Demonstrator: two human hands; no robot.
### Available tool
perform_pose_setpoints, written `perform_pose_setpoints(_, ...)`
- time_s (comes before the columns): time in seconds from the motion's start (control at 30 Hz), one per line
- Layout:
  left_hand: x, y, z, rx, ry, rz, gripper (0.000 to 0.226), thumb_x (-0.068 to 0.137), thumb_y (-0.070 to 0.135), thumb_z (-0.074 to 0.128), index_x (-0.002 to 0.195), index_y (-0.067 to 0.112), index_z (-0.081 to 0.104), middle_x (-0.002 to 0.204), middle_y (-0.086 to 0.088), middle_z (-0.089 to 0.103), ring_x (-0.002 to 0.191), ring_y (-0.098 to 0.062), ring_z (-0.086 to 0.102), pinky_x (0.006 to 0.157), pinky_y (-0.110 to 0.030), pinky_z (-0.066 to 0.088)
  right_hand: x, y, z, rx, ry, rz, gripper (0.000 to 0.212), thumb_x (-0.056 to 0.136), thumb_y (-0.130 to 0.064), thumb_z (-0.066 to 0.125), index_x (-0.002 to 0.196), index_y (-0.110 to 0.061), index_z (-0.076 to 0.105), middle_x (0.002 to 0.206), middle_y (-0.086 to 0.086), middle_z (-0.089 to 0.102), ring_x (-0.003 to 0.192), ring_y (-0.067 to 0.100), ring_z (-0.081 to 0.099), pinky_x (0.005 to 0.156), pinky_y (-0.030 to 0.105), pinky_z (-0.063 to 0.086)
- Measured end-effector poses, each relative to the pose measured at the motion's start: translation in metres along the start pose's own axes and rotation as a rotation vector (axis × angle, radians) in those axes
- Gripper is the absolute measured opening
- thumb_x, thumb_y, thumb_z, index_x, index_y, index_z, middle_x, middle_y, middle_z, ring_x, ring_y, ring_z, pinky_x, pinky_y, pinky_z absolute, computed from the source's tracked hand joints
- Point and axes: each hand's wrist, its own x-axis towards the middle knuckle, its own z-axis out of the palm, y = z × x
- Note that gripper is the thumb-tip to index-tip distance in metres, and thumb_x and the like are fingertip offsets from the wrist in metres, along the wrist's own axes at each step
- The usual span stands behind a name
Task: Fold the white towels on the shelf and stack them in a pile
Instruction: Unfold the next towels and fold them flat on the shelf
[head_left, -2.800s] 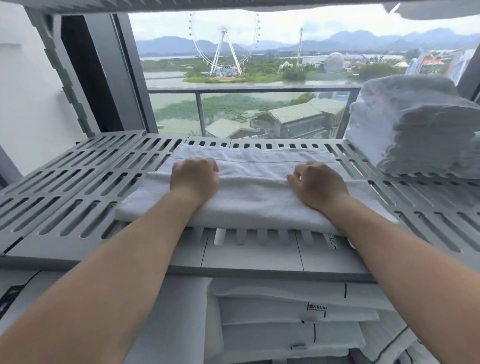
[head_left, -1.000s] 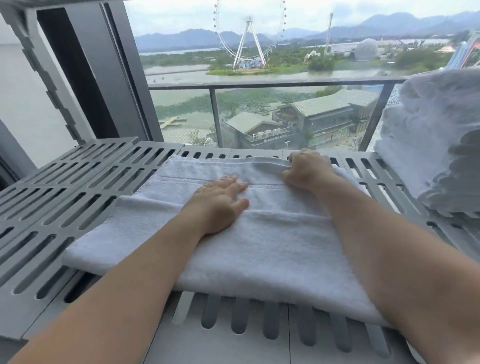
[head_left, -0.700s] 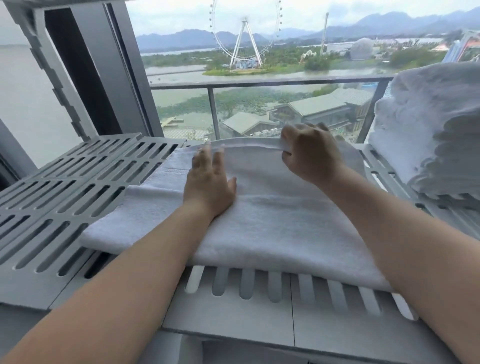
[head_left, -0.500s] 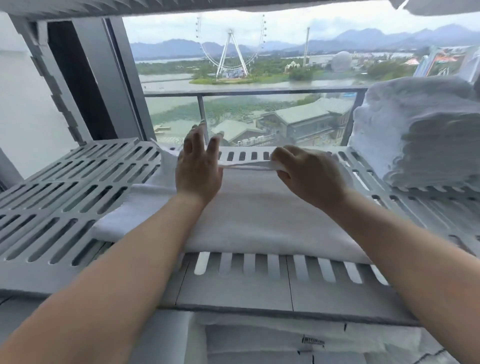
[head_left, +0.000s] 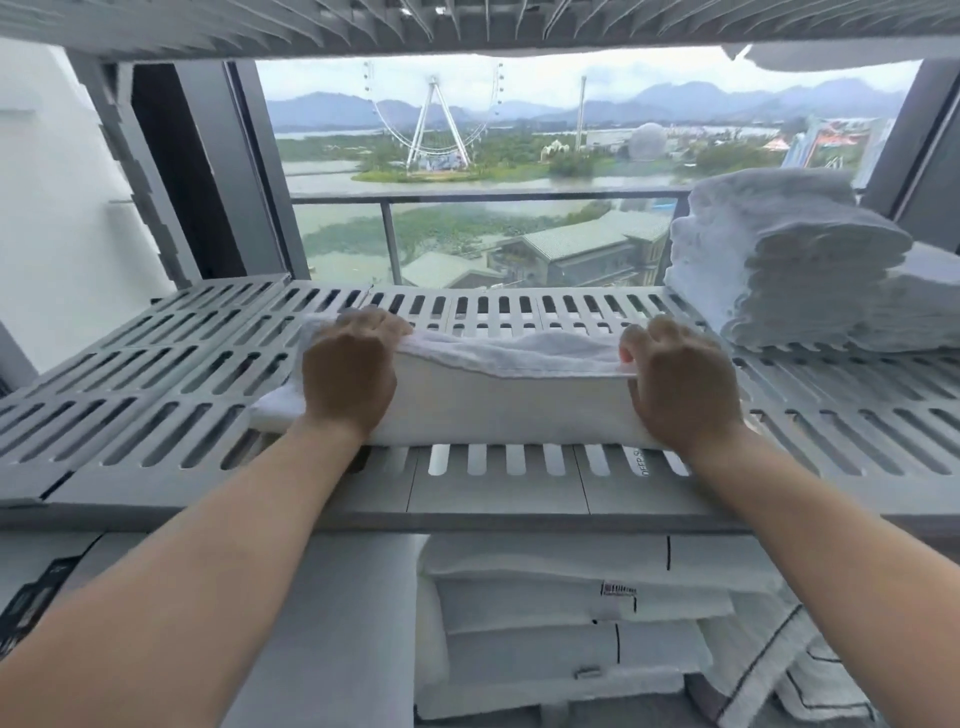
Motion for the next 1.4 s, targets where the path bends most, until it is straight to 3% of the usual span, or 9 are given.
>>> perform_pose_setpoints(0.27,-0.007,-0.023,-0.028,0.100,0.033,-0.119,0.044,0.079,-0.016,0.049,0.101,0.011,0.077,0.093,-0.013,0.071,0.084,-0.035,0.064,0.074,-0.044,0.050,-0.014,-0.002,0.005,0.060,0.106,0.222,0.025,0.076,0.004,0.053,0.087,-0.012,0.067,0.088,0.013,0.065,0.085,0.034,0.059,0.078,0.042,0.041)
perform_pose_setpoints(0.43,-0.036,-0.021,-0.020,0.131,-0.227,-0.128,0.041,0.092,-0.006,0.042,0.109,0.017,0.072,0.112,-0.013,0.069,0.092,-0.033,0.065,0.070,-0.040,0.051,-0.022,-0.001,0.002,0.024,0.115,0.204,0.036,0.069,0.008,0.053,0.091,-0.014,0.070,0.082,0.011,0.066,0.084,0.033,0.059,0.080,0.042,0.040)
perform_pose_setpoints(0.6,-0.032,-0.032,-0.021,0.201,-0.313,-0.134,0.037,0.092,-0.004,0.042,0.101,0.015,0.072,0.104,-0.012,0.066,0.090,-0.033,0.065,0.066,-0.038,0.048,-0.034,0.001,-0.005,-0.074,0.094,0.167,0.026,0.068,0.006,0.055,0.079,-0.010,0.072,0.073,0.010,0.064,0.079,0.033,0.055,0.076,0.041,0.037)
perform_pose_setpoints(0.83,-0.012,-0.003,-0.033,-0.130,-0.362,-0.126,0.044,0.089,-0.003,0.046,0.086,0.031,0.074,0.122,-0.006,0.071,0.105,-0.027,0.067,0.086,-0.039,0.051,-0.045,-0.003,-0.018,0.109,0.048,0.114,0.038,0.088,-0.036,0.037,0.071,-0.022,0.068,0.063,-0.002,0.063,0.061,0.023,0.058,0.082,0.038,0.041)
perform_pose_setpoints(0.97,-0.007,0.039,-0.031,-0.336,-0.295,-0.062,0.040,0.084,-0.001,0.047,0.086,0.028,0.074,0.106,-0.001,0.076,0.090,-0.021,0.069,0.072,-0.031,0.052,-0.028,-0.010,-0.033,0.035,-0.057,0.152,0.068,0.102,-0.056,0.019,0.057,-0.020,0.055,0.049,-0.003,0.045,0.045,0.019,0.044,0.081,0.041,0.044)
perform_pose_setpoints(1.1,0.011,0.070,-0.016,-0.376,-0.256,-0.028,0.032,0.094,0.012,0.045,0.099,0.024,0.074,0.100,0.003,0.075,0.088,-0.021,0.068,0.075,-0.035,0.057,0.000,-0.027,-0.036,0.175,-0.049,0.180,0.040,0.100,-0.031,0.041,0.069,-0.015,0.061,0.060,0.003,0.056,0.060,0.025,0.055,0.086,0.044,0.051)
perform_pose_setpoints(1.23,0.033,0.083,0.006,-0.336,-0.355,-0.024,0.030,0.097,0.029,0.049,0.122,0.026,0.066,0.118,-0.001,0.071,0.106,-0.025,0.065,0.089,-0.040,0.053,0.018,-0.050,-0.020,0.418,-0.243,0.033,0.032,0.097,-0.023,0.047,0.123,-0.019,0.066,0.122,0.008,0.066,0.113,0.028,0.060,0.096,0.041,0.049)
perform_pose_setpoints(1.33,0.024,0.074,0.024,-0.185,-0.758,0.000,0.060,0.099,0.062,0.033,0.152,0.035,0.037,0.159,-0.003,0.038,0.146,-0.026,0.035,0.119,-0.055,0.023,0.018,-0.052,0.006,0.405,-0.546,0.005,0.054,0.101,-0.050,0.033,0.152,-0.031,0.035,0.159,0.001,0.033,0.147,0.023,0.028,0.120,0.044,0.023)
perform_pose_setpoints(1.4,0.013,0.067,0.033,-0.118,-0.885,-0.035,0.071,0.092,0.077,0.012,0.156,0.046,0.011,0.168,0.003,0.009,0.155,-0.027,0.005,0.119,-0.065,-0.004,0.018,-0.047,0.021,0.349,-0.654,-0.015,0.063,0.098,-0.063,0.021,0.156,-0.038,0.018,0.165,-0.005,0.013,0.152,0.018,0.009,0.123,0.043,0.005)
